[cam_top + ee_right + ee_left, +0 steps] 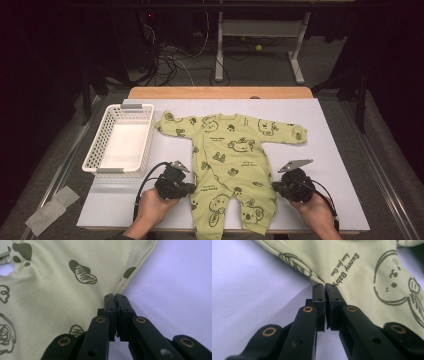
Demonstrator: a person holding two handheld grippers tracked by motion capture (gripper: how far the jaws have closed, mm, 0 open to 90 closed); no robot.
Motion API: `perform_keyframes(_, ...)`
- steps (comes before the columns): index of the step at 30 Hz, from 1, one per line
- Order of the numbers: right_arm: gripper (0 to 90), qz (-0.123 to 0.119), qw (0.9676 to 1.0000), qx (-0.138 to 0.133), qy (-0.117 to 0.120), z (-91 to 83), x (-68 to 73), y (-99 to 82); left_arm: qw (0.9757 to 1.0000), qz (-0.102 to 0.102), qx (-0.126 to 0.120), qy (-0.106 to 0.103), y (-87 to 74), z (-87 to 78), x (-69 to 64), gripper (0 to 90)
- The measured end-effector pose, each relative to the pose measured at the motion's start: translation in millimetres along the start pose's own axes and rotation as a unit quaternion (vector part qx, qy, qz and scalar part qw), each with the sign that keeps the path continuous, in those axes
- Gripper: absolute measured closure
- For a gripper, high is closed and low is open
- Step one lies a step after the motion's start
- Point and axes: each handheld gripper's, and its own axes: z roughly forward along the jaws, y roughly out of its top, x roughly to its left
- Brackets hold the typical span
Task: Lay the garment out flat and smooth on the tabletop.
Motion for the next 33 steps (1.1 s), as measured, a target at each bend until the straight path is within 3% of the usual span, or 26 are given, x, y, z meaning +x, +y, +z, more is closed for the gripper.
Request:
perform_keyframes(5,83.5,0.000,0.9999,-0.010,0.001,-0.7,6.1,-8.0,0.9999,0.001,-0.009,0.004,-0.9,-0.7,0.0,81.5)
perform_keyframes(12,73.7,0.015,0.9994,-0.029,0.012,-0.1,5.5,-13.8,0.9995,0.000,-0.023,0.023,-1.1,-2.7,2.5,64.3)
perform_keyframes(14,76.9,0.017,0.9993,-0.030,0.014,-0.4,5.5,-14.9,0.9992,-0.002,-0.026,0.030,-0.4,-2.3,2.9,60.7)
perform_keyframes(16,87.7,0.016,0.9991,-0.030,0.025,-0.6,6.3,-15.8,0.9991,0.002,-0.022,0.035,-0.3,-0.2,2.6,60.8)
perform_keyframes(21,88.6,0.000,0.9995,-0.026,0.020,-2.8,14.7,-18.0,0.9992,0.002,-0.024,0.032,-0.1,0.6,1.9,62.0)
perform_keyframes(25,76.7,0.011,0.9991,-0.040,0.007,-5.8,12.1,-20.7,0.9993,0.009,-0.021,0.030,0.9,2.1,1.2,67.6)
perform_keyframes(28,73.4,0.021,0.9984,-0.052,0.010,-9.7,10.3,-20.9,0.9996,0.007,-0.017,0.023,2.6,3.2,2.7,75.0)
perform_keyframes(33,70.3,0.010,0.9984,-0.052,0.016,-8.1,18.6,-16.6,0.9998,0.007,-0.013,0.013,6.4,4.9,3.9,82.8)
